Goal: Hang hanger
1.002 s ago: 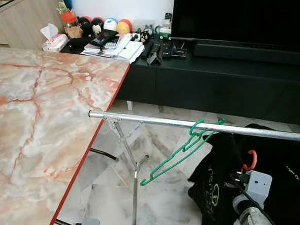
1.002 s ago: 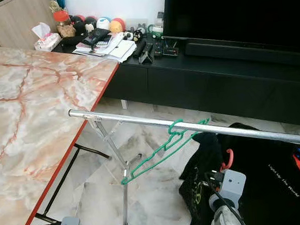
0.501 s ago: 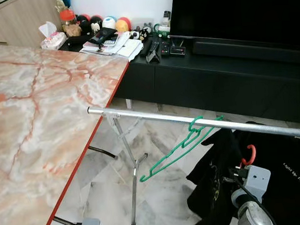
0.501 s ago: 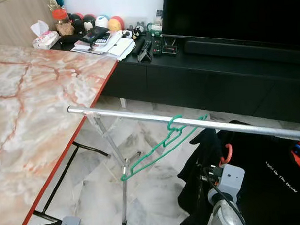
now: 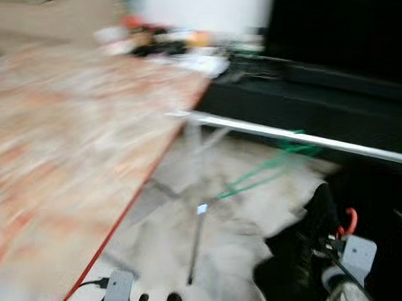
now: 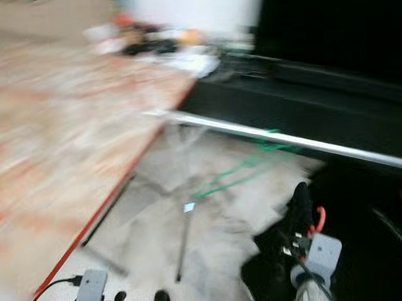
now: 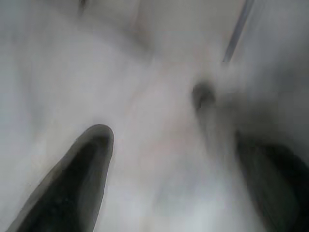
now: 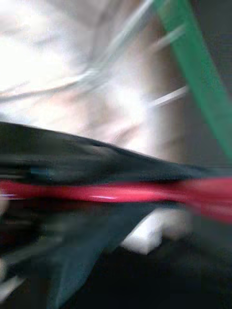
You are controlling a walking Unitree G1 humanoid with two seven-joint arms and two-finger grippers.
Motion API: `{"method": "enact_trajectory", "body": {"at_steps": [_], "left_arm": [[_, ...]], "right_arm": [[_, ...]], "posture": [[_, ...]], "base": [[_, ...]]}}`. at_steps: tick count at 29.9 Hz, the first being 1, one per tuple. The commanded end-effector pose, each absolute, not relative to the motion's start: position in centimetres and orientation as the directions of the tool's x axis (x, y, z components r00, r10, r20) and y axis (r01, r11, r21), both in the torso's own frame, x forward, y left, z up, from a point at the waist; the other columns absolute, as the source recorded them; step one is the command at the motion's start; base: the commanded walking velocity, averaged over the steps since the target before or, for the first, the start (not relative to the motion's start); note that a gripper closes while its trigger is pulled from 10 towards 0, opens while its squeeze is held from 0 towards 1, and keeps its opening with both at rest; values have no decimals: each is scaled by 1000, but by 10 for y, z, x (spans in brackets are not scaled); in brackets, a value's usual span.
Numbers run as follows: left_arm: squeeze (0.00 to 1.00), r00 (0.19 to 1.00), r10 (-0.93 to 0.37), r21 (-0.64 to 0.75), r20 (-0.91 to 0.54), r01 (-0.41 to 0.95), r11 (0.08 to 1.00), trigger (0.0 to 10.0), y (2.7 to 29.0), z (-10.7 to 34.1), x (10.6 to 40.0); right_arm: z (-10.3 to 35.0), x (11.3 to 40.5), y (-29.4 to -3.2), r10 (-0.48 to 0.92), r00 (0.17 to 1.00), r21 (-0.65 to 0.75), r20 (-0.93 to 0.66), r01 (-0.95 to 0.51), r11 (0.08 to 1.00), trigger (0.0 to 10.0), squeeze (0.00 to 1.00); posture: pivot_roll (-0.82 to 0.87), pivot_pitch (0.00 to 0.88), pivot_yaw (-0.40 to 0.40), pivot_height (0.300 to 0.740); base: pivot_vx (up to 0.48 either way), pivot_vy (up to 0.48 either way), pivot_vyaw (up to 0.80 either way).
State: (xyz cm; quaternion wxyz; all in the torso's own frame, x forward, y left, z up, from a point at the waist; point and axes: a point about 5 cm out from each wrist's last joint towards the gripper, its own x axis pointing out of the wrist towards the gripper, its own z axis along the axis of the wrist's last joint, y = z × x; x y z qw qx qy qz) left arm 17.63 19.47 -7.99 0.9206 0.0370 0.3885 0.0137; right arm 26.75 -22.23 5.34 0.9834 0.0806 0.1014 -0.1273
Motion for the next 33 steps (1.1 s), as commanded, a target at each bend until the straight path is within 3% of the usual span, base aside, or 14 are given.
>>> {"method": "enact_trajectory", "body": {"at_steps": [1, 14, 23, 33], "left_arm": [[0, 657, 53, 90, -752, 22, 996, 10000, 199, -84, 170], [0, 663, 71, 91, -745, -4, 996, 10000, 202, -82, 172], [0, 666, 75, 88, -742, -14, 996, 10000, 201, -82, 173], [0, 666, 77, 88, -742, -17, 996, 10000, 202, -82, 173]], "right_arm": [[48, 260, -225, -265, 937, 143, -229, 302, 943, 10000, 0], [48, 265, -234, -341, 911, 163, -233, 382, 909, 10000, 0], [48, 269, -232, -329, 915, 178, -235, 373, 911, 10000, 0], [49, 272, -228, -316, 921, 178, -227, 358, 917, 10000, 0]], "posture": [[3, 152, 3, 740], [21, 164, 0, 740], [22, 171, -4, 740], [25, 176, -2, 740]], "base": [[-349, 0, 0], [-348, 0, 0], [-346, 0, -686], [-351, 0, 0]]}}
